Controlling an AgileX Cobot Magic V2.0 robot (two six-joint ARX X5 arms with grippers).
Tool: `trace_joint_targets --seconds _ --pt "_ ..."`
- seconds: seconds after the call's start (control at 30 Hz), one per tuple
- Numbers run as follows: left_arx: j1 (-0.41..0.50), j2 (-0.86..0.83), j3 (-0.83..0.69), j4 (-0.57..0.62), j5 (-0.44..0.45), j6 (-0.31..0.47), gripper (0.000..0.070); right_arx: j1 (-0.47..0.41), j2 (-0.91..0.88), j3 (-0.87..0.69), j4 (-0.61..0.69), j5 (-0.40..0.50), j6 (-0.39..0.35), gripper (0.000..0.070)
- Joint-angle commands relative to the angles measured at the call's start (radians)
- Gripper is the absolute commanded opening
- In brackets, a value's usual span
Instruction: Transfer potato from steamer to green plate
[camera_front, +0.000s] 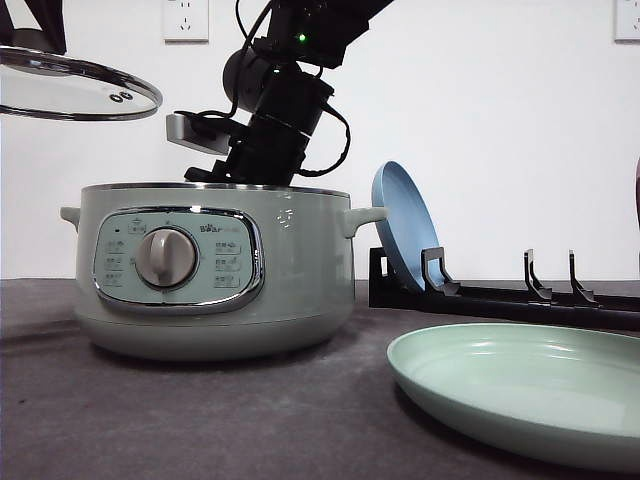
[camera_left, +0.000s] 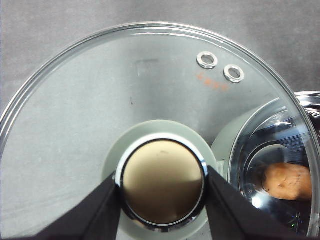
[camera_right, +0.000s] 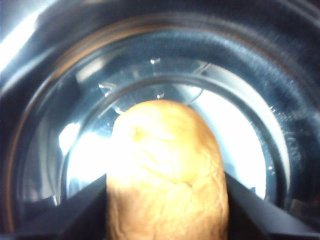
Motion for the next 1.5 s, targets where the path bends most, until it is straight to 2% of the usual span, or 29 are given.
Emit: trace_joint_targets --seconds 0.0,0.3,0.6,0.8,1.0,1.3,1.47 --pt "0.003 -0.018 0.047 0.034 0.008 0.01 0.0 0.011 0.022 0.046 0.002 -0.007 0.023 0.0269" --pt "0.003 -0.018 0.047 0.034 0.008 0.01 0.0 0.003 -0.064 0.169 -0.124 -0.006 0.049 0.0269" --pt "0.003 -0.018 0.047 0.031 0.008 0.009 0.0 -0.019 -0.299 0.172 -0.286 0.054 0.052 0.027" --pt "0.003 -0.018 0.047 0.025 0.008 0.008 0.0 -0.035 -0.49 0.138 -0.386 0.063 0.092 0.0269" --pt "0.003 -0.018 0.047 0.023 0.008 0.008 0.0 -0.039 -0.722 -0.023 -0.419 0.14 0.094 0.0269" --pt "0.0 -0.018 0.047 0.021 0.008 0.005 0.0 -0.089 -1.05 -0.396 -0.418 0.144 0.157 0.0269" --pt "0.0 -0.018 0.047 0.018 0.008 0.005 0.0 -0.113 -1.201 -0.631 -0.36 0.143 0.215 0.0269"
